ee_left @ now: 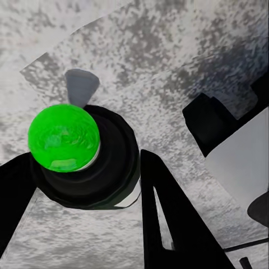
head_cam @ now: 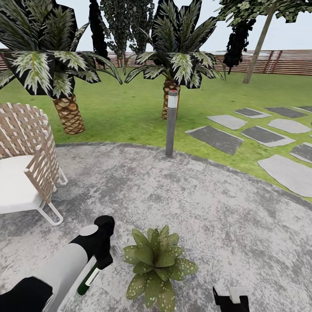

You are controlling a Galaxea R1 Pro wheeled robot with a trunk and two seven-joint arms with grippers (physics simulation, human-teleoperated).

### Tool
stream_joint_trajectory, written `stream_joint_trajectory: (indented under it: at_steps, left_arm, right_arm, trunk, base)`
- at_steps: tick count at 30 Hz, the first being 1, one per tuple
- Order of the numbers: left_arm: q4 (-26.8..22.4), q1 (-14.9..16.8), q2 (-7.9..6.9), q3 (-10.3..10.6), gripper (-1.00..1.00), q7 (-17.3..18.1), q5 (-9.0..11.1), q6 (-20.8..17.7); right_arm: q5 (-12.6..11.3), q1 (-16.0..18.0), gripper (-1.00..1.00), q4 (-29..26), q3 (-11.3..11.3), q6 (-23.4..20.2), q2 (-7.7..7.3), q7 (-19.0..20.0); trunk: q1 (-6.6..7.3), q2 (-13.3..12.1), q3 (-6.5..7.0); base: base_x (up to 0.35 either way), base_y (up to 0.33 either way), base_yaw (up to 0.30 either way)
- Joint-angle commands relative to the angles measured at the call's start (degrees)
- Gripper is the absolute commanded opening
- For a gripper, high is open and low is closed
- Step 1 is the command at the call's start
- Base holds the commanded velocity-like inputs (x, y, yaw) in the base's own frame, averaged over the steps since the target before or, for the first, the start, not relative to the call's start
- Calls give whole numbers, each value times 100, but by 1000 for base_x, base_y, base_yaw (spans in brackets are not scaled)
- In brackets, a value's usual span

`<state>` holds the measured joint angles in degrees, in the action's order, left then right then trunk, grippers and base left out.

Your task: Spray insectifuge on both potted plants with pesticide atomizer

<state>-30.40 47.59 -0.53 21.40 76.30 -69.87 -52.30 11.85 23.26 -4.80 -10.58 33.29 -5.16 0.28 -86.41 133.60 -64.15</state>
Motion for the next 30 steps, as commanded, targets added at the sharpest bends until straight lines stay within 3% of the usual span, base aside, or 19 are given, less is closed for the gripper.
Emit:
stream_joint_trajectory:
  at_steps: [1, 6, 17, 20, 25, 30]
  left_arm:
    - [-43, 45, -10, 30, -100, 58, -31, -57]
    - [-85, 333, 7, 32, -100, 61, -30, -60]
    - [150, 257, -120, 84, -100, 71, -4, -49]
    - [506, 291, -107, 57, -100, 77, -3, -47]
    - [535, 351, 29, 59, -100, 93, -4, -51]
    - [488, 358, 149, 81, -100, 714, -38, -52]
  right_arm:
    - [54, 2, 100, 5, -49, 19, -1, 4]
    - [54, 1, 100, 5, -49, 20, -2, 7]
    - [54, 1, 100, 13, -45, 17, -2, 7]
    - [54, 3, 100, 14, -44, 12, -2, 7]
    - [54, 1, 100, 14, -46, 17, -2, 7]
    - [54, 2, 100, 14, -48, 15, -2, 7]
  trunk:
    - [1, 2, -5]
    - [1, 2, -5]
    - [1, 2, -5]
    - [1, 2, -5]
    - [1, 2, -5]
    - [1, 2, -5]
  base:
    - [2, 3, 0]
    - [0, 1, 0]
    - [57, 0, 0]
    - [1, 0, 0]
    - [0, 0, 0]
    - [0, 0, 0]
